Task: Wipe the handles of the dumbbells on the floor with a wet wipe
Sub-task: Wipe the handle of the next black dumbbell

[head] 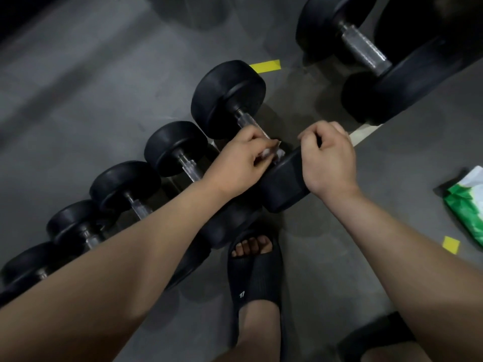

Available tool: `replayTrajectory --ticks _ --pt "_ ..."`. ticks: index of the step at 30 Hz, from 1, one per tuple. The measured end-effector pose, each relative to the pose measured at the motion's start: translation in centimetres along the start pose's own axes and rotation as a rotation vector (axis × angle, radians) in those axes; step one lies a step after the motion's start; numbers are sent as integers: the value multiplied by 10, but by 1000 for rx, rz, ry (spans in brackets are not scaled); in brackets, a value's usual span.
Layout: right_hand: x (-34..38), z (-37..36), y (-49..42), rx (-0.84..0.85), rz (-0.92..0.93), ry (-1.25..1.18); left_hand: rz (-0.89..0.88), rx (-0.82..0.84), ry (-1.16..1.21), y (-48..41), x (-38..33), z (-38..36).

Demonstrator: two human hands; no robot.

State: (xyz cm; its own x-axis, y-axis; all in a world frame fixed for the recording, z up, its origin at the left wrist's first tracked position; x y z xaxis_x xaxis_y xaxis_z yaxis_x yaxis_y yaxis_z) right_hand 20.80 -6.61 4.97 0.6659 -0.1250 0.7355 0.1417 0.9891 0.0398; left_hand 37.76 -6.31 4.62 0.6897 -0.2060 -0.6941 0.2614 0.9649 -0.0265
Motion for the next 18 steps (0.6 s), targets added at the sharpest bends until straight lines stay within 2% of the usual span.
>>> replayTrajectory --ticks 5,10,14,18 --pt "-2 1 2 -30 3 -46 -31 -2 -53 -1 -1 -2" --pt "-3 2 0 -39 -14 -82 103 -152 49 -1 14 6" --pt "-3 2 1 -42 -12 -79 -87 20 -43 -1 -6 -5" --pt "-4 2 0 -36 -20 -78 -119 76 -99 0 -11 -5"
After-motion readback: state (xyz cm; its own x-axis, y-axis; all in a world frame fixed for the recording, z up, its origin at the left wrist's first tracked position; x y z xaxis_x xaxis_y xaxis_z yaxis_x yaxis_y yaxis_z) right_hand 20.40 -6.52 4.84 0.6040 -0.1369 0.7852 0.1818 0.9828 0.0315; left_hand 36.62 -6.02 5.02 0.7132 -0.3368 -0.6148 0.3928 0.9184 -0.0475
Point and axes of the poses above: each hand's wrist, its own y-axis away from the middle knuckle, its own z-axis out of the back of the hand, x = y × z, the point moved 9 cm from there along -y, towards the middle knuckle, and after that the axes turned 6 degrees about z, right-handed, at the moved point
